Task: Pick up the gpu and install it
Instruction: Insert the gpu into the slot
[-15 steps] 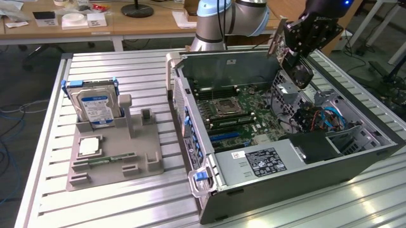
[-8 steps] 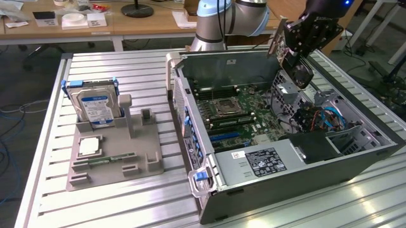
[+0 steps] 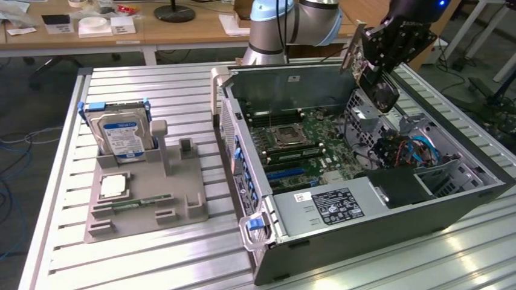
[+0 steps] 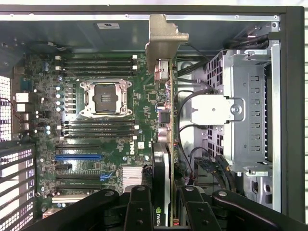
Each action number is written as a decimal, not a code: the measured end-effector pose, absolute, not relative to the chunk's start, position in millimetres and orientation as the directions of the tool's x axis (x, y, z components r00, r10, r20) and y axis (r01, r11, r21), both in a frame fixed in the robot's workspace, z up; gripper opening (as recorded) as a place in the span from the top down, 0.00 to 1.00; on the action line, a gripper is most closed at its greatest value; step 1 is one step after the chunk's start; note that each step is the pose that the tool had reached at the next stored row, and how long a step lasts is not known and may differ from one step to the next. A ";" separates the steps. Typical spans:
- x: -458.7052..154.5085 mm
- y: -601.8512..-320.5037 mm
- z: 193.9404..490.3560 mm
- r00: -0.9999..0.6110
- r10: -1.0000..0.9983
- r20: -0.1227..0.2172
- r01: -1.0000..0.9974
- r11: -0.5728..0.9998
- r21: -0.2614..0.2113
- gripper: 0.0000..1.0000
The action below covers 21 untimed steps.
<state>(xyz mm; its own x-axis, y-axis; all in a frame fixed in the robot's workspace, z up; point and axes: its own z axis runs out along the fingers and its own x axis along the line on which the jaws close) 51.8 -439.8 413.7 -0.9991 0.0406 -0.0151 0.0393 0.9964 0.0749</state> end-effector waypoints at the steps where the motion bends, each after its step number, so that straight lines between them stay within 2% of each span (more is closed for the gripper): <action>1: 51.8 -439.8 413.7 -0.999 0.041 -0.015 0.039 0.996 0.075 0.73; 21: 51.8 -439.8 413.8 -1.000 -0.010 -0.015 -0.011 0.997 0.075 0.73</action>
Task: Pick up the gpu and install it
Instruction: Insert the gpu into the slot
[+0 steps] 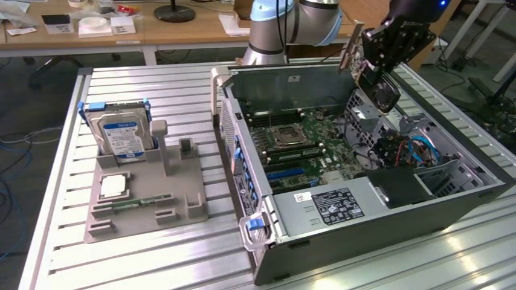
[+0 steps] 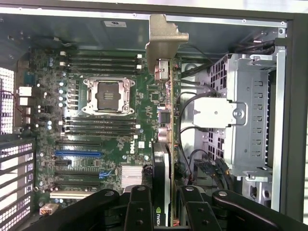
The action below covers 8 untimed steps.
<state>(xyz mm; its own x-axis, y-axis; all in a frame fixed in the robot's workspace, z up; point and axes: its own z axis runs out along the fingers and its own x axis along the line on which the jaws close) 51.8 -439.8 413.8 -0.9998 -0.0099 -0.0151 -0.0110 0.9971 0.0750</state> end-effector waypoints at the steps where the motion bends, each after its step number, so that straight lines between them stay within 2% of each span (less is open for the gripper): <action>1: 51.8 -439.8 413.7 -1.000 -0.012 -0.015 -0.014 0.997 0.075 0.73; 8: 51.8 -439.8 413.7 -0.998 -0.064 -0.015 -0.065 0.995 0.075 0.73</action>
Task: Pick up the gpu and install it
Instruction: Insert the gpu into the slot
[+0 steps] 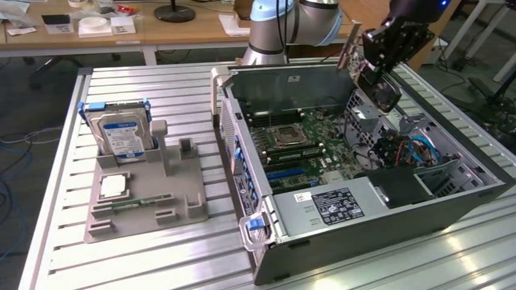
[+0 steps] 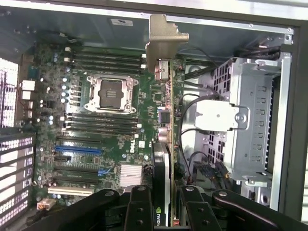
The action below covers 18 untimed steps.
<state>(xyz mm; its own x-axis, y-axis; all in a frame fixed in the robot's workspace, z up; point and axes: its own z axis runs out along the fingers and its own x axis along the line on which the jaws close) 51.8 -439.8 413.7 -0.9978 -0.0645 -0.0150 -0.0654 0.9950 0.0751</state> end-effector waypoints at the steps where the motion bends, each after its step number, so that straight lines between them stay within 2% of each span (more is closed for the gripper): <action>1: 51.8 -439.8 413.7 -0.997 -0.076 -0.015 -0.077 0.994 0.075 0.73; 18: 51.8 -439.8 413.7 -0.965 -0.261 -0.015 -0.261 0.962 0.075 0.73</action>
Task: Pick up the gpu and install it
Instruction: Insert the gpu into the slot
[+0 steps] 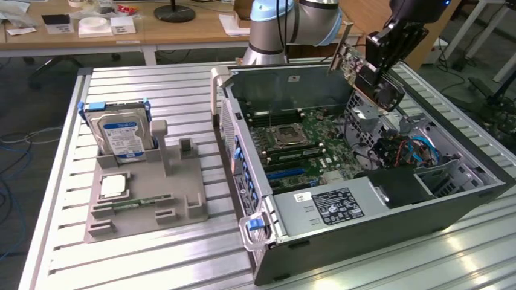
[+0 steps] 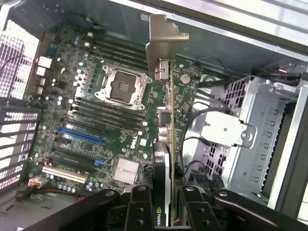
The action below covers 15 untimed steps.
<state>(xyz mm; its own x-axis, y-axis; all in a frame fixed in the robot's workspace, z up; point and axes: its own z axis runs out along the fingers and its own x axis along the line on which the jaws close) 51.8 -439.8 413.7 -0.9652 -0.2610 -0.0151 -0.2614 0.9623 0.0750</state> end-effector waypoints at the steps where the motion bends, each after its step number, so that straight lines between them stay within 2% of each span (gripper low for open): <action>1: 51.8 -439.8 413.7 -0.963 -0.270 -0.015 -0.271 0.960 0.075 0.73; 15: 51.8 -439.8 413.7 -0.917 -0.399 -0.015 -0.399 0.914 0.075 0.73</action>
<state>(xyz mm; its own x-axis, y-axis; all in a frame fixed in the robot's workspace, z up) 51.8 -439.8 413.7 -0.9167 -0.3994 -0.0151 -0.3993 0.9137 0.0751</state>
